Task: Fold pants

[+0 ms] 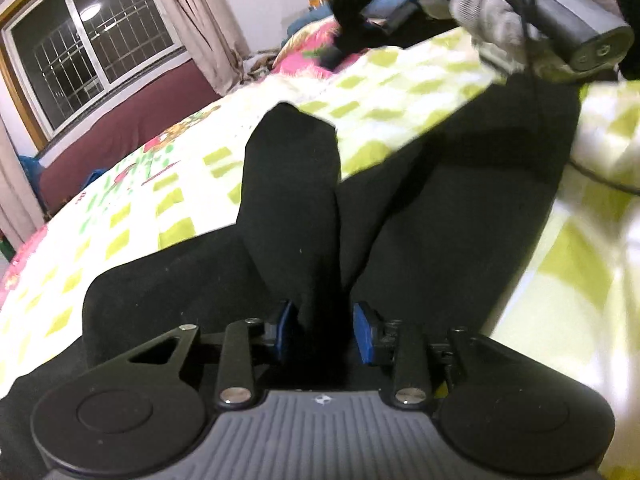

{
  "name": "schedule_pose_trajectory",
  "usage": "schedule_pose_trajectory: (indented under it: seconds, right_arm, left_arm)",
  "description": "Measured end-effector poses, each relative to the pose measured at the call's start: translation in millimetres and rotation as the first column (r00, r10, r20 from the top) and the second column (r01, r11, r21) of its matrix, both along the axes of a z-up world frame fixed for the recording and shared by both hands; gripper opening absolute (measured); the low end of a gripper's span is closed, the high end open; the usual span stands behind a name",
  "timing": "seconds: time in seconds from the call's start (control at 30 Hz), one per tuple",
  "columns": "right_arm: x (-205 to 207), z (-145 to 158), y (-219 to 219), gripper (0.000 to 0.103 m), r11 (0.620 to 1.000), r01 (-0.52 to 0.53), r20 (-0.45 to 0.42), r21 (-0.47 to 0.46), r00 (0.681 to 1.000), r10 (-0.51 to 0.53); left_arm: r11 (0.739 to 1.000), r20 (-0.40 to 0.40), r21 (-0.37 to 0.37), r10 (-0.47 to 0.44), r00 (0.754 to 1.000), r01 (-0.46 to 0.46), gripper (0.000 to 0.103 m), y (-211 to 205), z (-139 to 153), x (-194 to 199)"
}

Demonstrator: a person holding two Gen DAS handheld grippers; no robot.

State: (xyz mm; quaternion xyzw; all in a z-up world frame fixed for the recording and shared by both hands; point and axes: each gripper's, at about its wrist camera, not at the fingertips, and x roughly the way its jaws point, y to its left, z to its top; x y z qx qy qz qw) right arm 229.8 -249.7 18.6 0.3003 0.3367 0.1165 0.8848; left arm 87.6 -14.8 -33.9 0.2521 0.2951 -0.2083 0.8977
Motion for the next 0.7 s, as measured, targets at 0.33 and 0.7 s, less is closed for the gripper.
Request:
schedule_pose_trajectory:
  seconds: [0.33, 0.7]
  right_arm:
    - [79, -78, -12, 0.040, 0.981, 0.168, -0.170, 0.094, 0.974, -0.150]
    - [105, -76, -15, 0.006, 0.949, 0.237, -0.113, 0.206, 0.970, -0.217]
  left_arm:
    - [1.000, -0.011, 0.001, 0.008, 1.000, -0.008, 0.053, -1, -3, 13]
    - [0.999, -0.046, -0.037, 0.031, 0.998, -0.033, 0.053, 4, 0, 29]
